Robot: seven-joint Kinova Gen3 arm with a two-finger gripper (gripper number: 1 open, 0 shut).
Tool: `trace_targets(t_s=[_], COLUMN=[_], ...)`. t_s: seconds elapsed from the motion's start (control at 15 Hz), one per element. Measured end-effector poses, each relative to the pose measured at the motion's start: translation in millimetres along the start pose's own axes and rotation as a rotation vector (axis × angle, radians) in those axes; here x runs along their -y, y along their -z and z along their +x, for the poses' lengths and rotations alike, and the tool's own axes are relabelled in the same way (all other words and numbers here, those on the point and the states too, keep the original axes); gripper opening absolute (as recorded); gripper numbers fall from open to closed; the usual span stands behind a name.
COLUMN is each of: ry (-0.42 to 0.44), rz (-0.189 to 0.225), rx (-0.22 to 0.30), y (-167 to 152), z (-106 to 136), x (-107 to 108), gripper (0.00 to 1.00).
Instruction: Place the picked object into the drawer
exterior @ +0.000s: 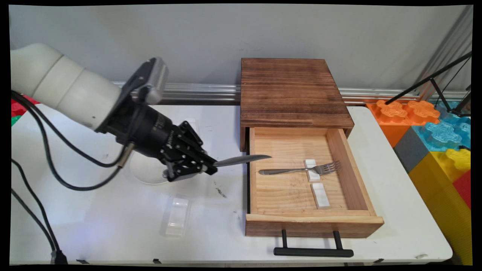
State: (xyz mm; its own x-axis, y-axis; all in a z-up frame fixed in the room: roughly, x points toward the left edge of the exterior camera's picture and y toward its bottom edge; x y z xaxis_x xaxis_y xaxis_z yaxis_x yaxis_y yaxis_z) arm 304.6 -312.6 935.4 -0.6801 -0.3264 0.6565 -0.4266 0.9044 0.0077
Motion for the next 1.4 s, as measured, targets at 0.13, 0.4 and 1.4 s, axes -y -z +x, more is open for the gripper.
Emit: trace_targets(t_s=[0.13,0.4,1.4], ry=[-0.007,-0.048,-0.153], rz=[0.015,0.028,0.005], rx=[0.014,0.029,0.098], y=[-11.3,-33.4,-117.3], z=[17.0,47.9,135.1], x=[-8.5,-20.2,-14.9], gripper=[0.0,0.0,0.0])
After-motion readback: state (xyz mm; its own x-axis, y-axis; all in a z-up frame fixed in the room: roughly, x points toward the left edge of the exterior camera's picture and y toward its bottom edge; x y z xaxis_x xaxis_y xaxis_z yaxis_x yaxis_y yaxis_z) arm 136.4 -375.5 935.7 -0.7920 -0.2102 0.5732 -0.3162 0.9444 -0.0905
